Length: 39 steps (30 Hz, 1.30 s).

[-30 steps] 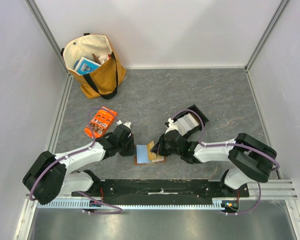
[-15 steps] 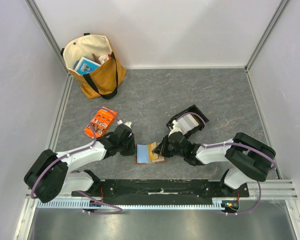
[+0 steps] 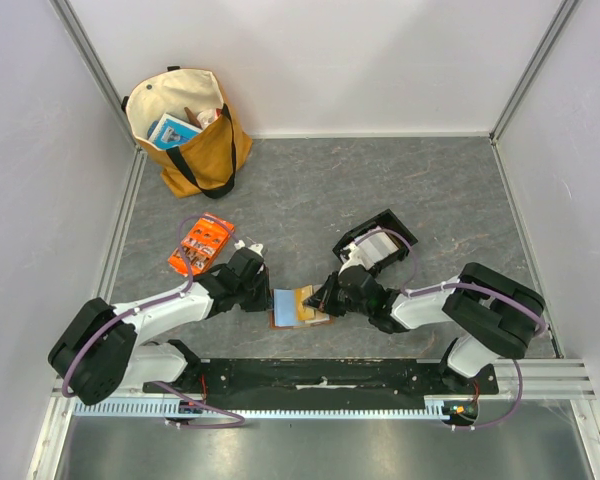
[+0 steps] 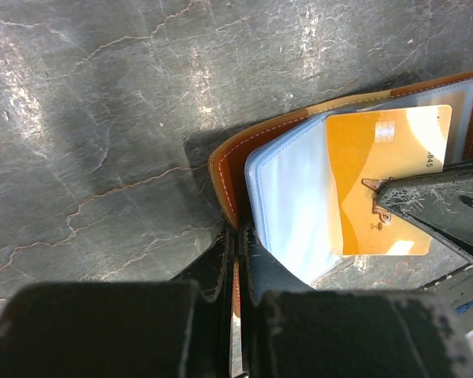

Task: Put the credit cards into the card holder
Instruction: Insert the credit card into the card holder.

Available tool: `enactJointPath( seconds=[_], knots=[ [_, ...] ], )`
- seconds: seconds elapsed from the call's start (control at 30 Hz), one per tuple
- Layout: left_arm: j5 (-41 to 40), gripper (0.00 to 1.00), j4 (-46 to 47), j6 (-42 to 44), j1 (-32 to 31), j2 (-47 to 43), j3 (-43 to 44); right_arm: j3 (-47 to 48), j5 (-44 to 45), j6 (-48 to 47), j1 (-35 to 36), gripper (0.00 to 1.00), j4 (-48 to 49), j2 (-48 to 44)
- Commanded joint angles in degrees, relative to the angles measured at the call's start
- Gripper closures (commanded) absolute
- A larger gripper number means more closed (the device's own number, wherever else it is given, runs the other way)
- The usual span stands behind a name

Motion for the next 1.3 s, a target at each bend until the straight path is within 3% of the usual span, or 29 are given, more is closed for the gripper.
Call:
enactJointPath(
  seconds=[0.0,0.27,0.9,1.07,1.2,1.27],
  knots=[
    [-2.25,0.98,-2.19,-1.29,-0.15,1.55,-0.63,-1.72,-2.3,1.79,1.38,1.0,-3.55,1.42],
    [-3.4,0.98,-3.42,-3.49,-0.15,2.61,-0.54,-1.46,3.23,2.14,3.66,1.0,-11.46,-2.36],
    [-2.52,0.98,-2.81,-2.53,-0.15,1.11,-0.89,3.37,-0.37,1.97,4.45,0.97,-8.38,5.02],
    [-2.69,0.98,-2.98,-2.7,-0.15,0.67,-1.07,3.99,3.93,-0.05,4.54,0.82,-15.22,1.78],
    [-2.87,0.98,-3.42,-2.27,-0.15,0.41,-0.81,6.53,9.03,-3.48,4.54,0.61,-23.14,-3.14],
    [-2.7,0.98,-3.6,-1.92,-0.15,0.23,-0.63,8.55,11.75,-5.14,4.54,0.55,-27.53,-5.17]
  ],
)
